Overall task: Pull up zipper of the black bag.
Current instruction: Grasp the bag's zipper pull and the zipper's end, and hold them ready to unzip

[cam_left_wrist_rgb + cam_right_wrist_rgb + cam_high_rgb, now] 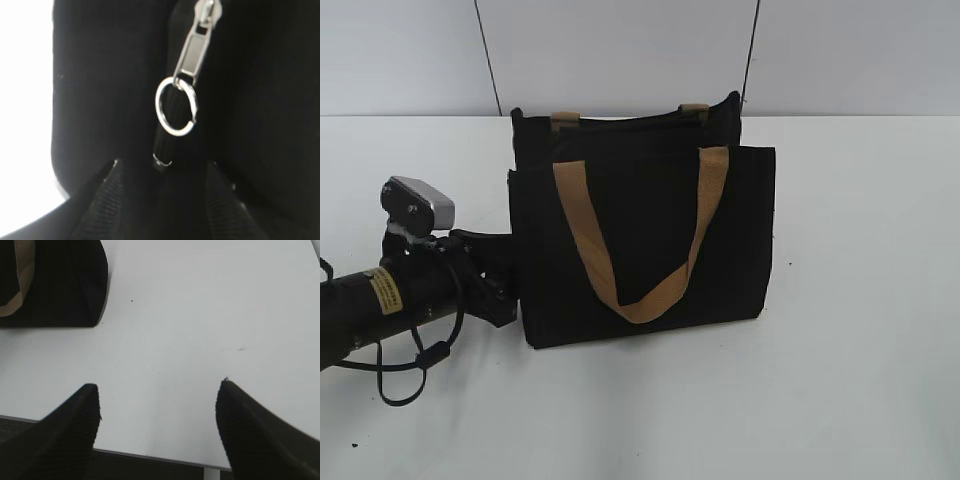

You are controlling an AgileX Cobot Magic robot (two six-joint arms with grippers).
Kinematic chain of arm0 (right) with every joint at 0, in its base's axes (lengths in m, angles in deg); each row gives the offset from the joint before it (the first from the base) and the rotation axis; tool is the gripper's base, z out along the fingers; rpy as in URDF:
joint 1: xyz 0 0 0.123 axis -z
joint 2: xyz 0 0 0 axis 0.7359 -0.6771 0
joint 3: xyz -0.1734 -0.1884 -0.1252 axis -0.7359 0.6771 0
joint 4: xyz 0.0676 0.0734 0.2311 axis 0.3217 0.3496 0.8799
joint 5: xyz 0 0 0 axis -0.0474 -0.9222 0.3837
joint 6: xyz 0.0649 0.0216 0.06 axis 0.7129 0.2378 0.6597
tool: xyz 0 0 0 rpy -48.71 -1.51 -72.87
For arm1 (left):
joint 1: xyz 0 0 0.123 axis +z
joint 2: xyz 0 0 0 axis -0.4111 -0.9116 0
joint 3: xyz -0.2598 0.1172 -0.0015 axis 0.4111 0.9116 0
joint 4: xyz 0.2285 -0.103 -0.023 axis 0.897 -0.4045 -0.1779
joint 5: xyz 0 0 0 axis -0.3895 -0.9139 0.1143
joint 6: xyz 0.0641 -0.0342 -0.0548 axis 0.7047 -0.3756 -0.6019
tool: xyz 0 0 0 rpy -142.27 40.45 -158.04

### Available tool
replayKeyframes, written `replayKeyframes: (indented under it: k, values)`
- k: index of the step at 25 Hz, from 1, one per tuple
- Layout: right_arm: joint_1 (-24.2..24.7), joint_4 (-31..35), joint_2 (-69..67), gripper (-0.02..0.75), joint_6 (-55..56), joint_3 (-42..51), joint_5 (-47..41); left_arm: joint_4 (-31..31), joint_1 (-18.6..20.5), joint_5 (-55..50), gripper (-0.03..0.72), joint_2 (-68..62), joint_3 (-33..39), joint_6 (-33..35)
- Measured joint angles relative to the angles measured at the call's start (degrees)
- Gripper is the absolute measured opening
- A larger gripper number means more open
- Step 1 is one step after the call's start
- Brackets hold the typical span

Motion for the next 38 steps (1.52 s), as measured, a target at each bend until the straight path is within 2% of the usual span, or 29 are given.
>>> replayKeyframes:
  k: [5,12,14,17,18,24,28,38]
  values:
    - [0.0,0.0,0.0,0.557,0.0,0.0,0.0,2.4,0.1,1.6,0.404,-2.0,-2.2,0.0]
    - [0.0,0.0,0.0,0.557,0.0,0.0,0.0,3.7,0.1,2.0,0.312,-2.4,-4.1,0.0]
    - [0.0,0.0,0.0,0.557,0.0,0.0,0.0,4.0,0.1,2.1,0.236,-2.4,-4.1,0.0]
    - [0.0,0.0,0.0,0.557,0.0,0.0,0.0,4.1,0.1,1.0,0.069,-2.4,-4.1,0.0]
    - [0.0,0.0,0.0,0.557,0.0,0.0,0.0,4.1,0.1,0.6,0.038,-2.4,-4.1,0.0]
    - [0.0,0.0,0.0,0.557,0.0,0.0,0.0,2.0,0.2,-1.2,0.034,0.9,-2.7,-0.2]
    - [0.0,0.0,0.0,0.557,0.0,0.0,0.0,-1.9,0.5,-6.6,0.034,9.9,-0.4,-0.2]
    - [0.0,0.0,0.0,0.557,0.0,0.0,0.0,-2.7,0.5,-18.4,0.032,31.9,0.7,-0.8]
